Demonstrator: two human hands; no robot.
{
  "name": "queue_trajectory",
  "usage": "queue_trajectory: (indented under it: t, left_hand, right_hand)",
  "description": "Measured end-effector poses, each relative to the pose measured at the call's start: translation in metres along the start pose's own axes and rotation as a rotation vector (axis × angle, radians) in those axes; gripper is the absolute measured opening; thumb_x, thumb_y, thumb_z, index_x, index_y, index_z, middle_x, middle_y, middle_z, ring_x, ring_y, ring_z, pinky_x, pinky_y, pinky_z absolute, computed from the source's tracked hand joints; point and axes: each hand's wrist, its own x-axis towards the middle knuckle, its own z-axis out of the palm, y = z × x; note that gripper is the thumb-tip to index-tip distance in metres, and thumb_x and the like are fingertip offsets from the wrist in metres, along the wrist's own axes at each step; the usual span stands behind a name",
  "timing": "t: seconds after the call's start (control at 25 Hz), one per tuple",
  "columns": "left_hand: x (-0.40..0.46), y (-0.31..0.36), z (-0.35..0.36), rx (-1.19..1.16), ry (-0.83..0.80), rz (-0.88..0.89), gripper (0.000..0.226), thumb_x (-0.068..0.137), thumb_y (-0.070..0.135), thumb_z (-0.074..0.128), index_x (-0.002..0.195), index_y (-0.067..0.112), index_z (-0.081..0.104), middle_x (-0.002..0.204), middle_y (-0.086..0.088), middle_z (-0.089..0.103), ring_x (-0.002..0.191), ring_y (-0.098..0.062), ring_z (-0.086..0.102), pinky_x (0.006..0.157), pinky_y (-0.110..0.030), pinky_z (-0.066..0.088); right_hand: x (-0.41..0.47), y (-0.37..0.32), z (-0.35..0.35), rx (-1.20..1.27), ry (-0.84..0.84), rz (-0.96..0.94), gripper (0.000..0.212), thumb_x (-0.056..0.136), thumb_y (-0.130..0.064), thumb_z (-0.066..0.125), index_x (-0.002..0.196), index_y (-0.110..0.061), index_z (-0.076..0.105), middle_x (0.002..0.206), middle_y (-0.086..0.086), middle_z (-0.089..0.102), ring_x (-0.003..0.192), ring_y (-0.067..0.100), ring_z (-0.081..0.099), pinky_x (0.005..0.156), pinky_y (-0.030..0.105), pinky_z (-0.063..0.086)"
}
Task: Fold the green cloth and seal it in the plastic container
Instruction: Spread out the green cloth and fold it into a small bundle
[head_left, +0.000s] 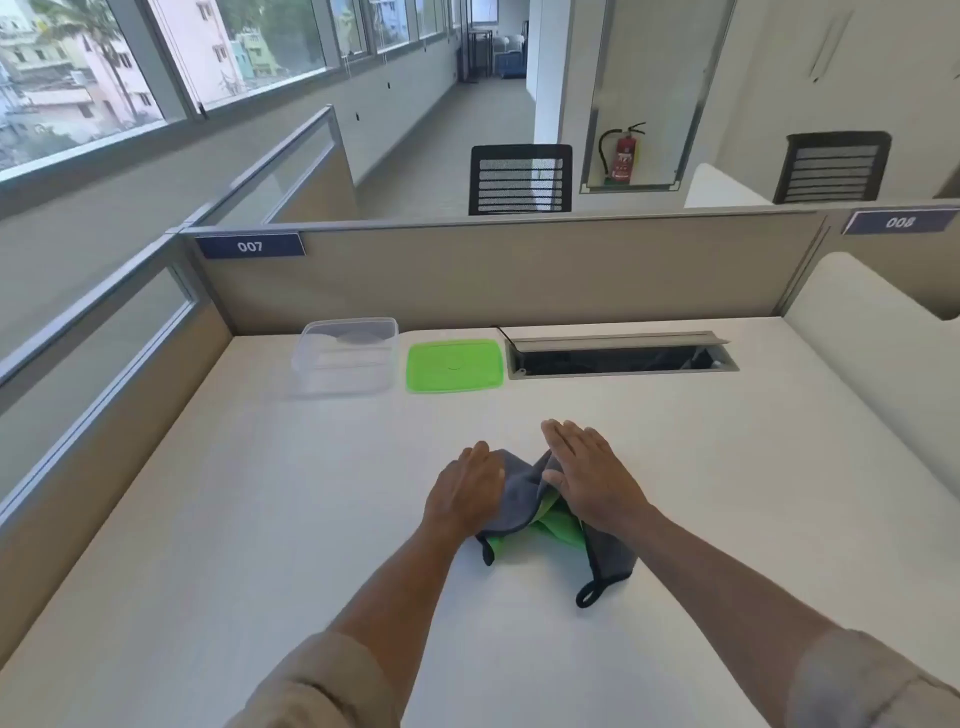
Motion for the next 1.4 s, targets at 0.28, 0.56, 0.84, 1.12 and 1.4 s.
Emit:
queue_trajectory:
  t: [0.28,0.56,0.84,1.12,1.4]
  left_hand:
    - [-0.017,0.020,0.010,-0.094,-0.031,0.034,0.036,0.095,0.046,0.043,0.116,0.021,0.058,0.109,0.002,0.059,0.091,-0.021,0.061,0.065,-0.029,0.038]
    - [-0.008,0.039,0.018,-0.007,0.014,0.050,0.034,0.086,0.049,0.052,0.105,0.022,0.060,0.098,0.004,0.065,0.080,-0.020,0.064,0.061,-0.032,0.047]
    - [0.003,0.054,0.010,-0.045,0.115,-0.026,0.014,0.095,0.024,0.046,0.099,0.015,0.056,0.086,-0.001,0.067,0.073,-0.026,0.061,0.063,-0.032,0.032]
    - [0.027,0.020,-0.014,0.029,0.180,-0.058,0.010,0.094,0.030,0.059,0.097,0.021,0.062,0.086,0.003,0.072,0.071,-0.024,0.064,0.076,-0.036,0.039]
    - [0.042,-0.030,-0.048,0.137,0.253,-0.154,0.014,0.094,0.014,0.055,0.088,0.020,0.066,0.084,0.000,0.068,0.067,-0.025,0.058,0.075,-0.036,0.034]
  right_hand:
    - [-0.017,0.014,0.013,-0.003,-0.086,0.023,0.068,0.092,-0.039,0.053,0.151,-0.014,0.028,0.156,0.003,0.032,0.145,0.023,0.024,0.120,0.038,0.017]
    - [-0.017,0.021,0.020,0.069,-0.060,0.168,0.048,0.082,-0.021,0.061,0.130,-0.015,0.057,0.142,0.004,0.052,0.133,0.025,0.044,0.108,0.039,0.037]
    - [-0.012,0.019,0.013,0.019,0.001,0.238,0.016,0.082,-0.018,0.061,0.098,-0.015,0.063,0.102,0.001,0.066,0.100,0.027,0.058,0.074,0.035,0.043]
    - [0.004,0.026,-0.013,0.107,0.081,0.420,0.019,0.079,-0.002,0.045,0.082,-0.020,0.049,0.068,-0.003,0.057,0.058,0.023,0.053,0.049,0.032,0.041]
    - [0.038,0.031,-0.058,0.061,0.218,0.373,0.013,0.091,-0.004,0.052,0.087,-0.015,0.058,0.075,-0.004,0.057,0.065,0.025,0.050,0.061,0.034,0.034]
